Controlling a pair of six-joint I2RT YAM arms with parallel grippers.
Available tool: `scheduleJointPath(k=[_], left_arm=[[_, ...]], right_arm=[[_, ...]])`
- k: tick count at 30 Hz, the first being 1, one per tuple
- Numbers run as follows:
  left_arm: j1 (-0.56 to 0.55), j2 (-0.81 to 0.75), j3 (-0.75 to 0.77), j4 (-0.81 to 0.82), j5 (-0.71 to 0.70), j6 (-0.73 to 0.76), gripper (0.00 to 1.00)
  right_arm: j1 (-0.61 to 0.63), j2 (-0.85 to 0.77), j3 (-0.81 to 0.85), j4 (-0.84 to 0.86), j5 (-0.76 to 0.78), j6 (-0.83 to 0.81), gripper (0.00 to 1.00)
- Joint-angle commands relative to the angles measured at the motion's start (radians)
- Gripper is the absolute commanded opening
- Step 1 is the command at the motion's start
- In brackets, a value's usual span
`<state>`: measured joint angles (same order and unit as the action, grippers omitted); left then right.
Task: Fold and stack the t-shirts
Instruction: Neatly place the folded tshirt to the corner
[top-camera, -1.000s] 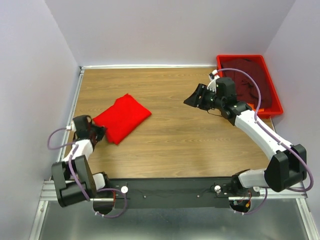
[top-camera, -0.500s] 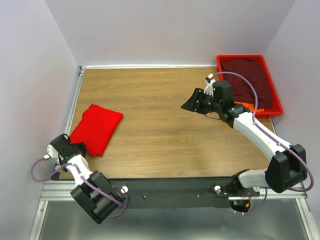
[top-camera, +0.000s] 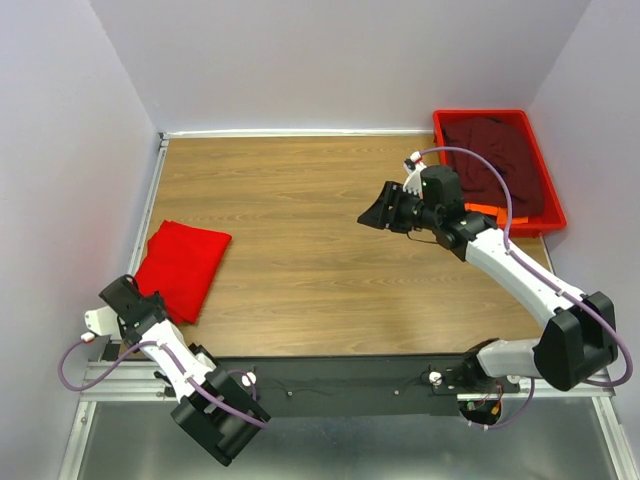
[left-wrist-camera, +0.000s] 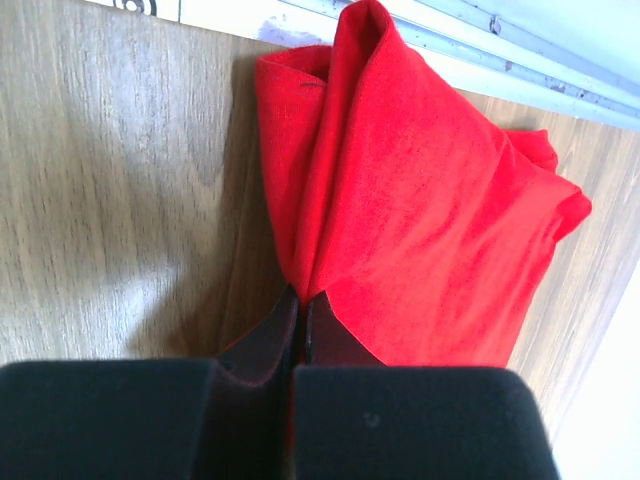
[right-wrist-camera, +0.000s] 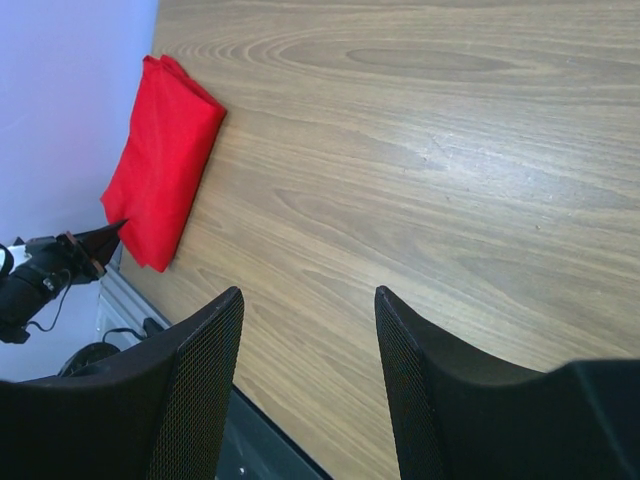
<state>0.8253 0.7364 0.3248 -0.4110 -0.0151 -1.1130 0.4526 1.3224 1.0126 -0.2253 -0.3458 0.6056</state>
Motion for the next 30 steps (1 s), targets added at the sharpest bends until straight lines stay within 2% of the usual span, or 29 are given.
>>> scheduleJointPath(k=[1,13,16,17,18,22,25,26,27,30], left_arm=[[0.009,-0.015,0.000,-0.028,-0.037,-0.024,0.06],[0.008,-0.009,-0.026,-0.031,0.046,-0.016,0.09],[0.008,-0.005,-0.027,-0.022,0.052,0.007,0.15],[0.008,-0.002,-0.032,-0.012,0.056,0.010,0.25],[0.006,0.001,-0.038,-0.009,0.061,0.010,0.26],[0.005,0.012,-0.044,0.000,0.072,0.019,0.46],[0.003,0.015,-0.036,-0.006,0.081,0.028,0.80],[0.002,0.018,-0.023,-0.011,0.083,0.031,0.94],[0.001,0.021,-0.012,-0.026,0.083,0.044,0.98],[0.002,0.037,0.054,-0.072,0.075,0.080,0.98]], right_arm=[[0.012,-0.029,-0.017,0.012,-0.007,-0.001,0.62],[0.012,-0.043,-0.043,0.012,0.007,-0.001,0.62],[0.012,-0.051,-0.049,0.012,0.007,0.000,0.62],[0.012,-0.054,-0.052,0.012,0.007,0.000,0.62],[0.012,-0.057,-0.054,0.012,0.007,0.000,0.62],[0.012,-0.066,-0.062,0.012,0.011,0.002,0.62],[0.012,-0.072,-0.063,0.012,0.014,0.002,0.63],[0.012,-0.074,-0.063,0.012,0.014,0.002,0.62],[0.014,-0.075,-0.063,0.011,0.014,0.000,0.63],[0.012,-0.075,-0.063,0.012,0.011,0.002,0.63]])
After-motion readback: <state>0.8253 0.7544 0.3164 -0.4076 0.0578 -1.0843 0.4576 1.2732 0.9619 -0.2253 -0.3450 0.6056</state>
